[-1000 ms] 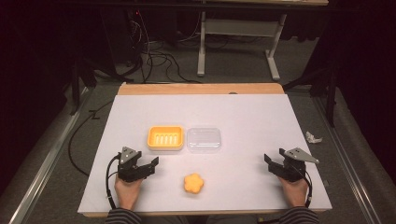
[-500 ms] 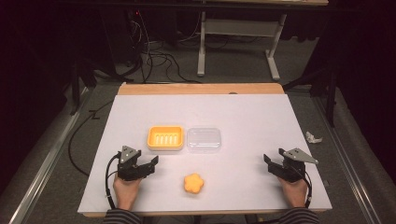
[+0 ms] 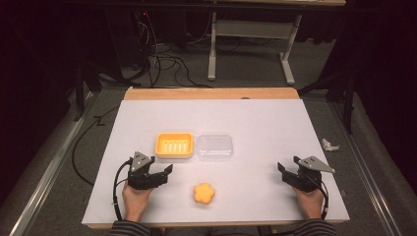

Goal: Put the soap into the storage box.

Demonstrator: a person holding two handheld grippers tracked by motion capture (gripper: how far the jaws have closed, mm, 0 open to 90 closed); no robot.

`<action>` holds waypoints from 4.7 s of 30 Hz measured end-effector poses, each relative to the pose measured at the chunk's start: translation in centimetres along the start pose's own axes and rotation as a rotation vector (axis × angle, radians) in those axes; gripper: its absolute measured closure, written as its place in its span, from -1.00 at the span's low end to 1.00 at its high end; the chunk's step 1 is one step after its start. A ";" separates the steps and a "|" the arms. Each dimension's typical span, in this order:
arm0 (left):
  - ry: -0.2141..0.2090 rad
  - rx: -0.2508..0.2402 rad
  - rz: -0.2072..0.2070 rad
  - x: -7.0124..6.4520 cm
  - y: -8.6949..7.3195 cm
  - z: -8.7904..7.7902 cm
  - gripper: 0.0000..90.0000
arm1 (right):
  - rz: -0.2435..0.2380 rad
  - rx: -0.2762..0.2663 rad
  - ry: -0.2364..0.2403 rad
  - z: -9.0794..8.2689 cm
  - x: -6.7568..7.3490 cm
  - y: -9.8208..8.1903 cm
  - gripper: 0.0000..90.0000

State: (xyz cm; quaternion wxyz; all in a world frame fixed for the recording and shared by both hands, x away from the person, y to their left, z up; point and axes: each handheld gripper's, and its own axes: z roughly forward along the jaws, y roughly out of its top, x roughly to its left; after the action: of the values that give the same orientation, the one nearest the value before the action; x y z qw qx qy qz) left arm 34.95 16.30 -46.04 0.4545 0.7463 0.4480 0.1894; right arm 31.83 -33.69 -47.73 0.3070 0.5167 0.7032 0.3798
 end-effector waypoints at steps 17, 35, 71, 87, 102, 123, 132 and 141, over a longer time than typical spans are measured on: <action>-0.113 0.023 0.095 -2.8 1.0 -1.0 -0.54 | -0.001 -0.001 -0.001 0.0 0.0 0.0 -0.29; -0.208 0.060 0.170 -6.1 1.0 -0.2 -0.53 | 0.020 0.012 -0.004 0.1 -0.1 0.0 -0.31; -0.296 0.106 0.251 -10.4 -0.7 1.2 -0.59 | 0.015 0.011 -0.006 0.1 -0.1 0.0 -0.32; -0.259 0.145 0.317 -11.6 -1.9 2.1 -0.62 | 0.016 0.013 -0.003 0.1 -0.1 0.0 -0.32; -0.231 0.173 0.345 -12.0 -2.8 2.9 -0.53 | 0.016 0.015 -0.006 0.1 0.0 0.0 -0.33; -0.237 0.172 0.373 -12.4 -2.0 2.6 -0.43 | 0.014 0.015 -0.005 0.1 0.0 0.1 -0.33; -0.229 0.155 0.374 -12.0 -0.9 2.0 -0.43 | 0.011 0.016 -0.005 0.1 0.0 0.1 -0.33; -0.211 0.138 0.376 -11.2 0.5 1.6 -0.43 | 0.003 0.011 -0.005 0.1 0.0 0.0 -0.33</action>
State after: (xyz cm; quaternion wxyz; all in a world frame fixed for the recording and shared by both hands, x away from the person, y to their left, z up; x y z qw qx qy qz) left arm 30.37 6.04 -45.07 0.4032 0.8618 0.2627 0.1604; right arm 31.95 -33.68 -47.74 0.3054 0.5204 0.7039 0.3748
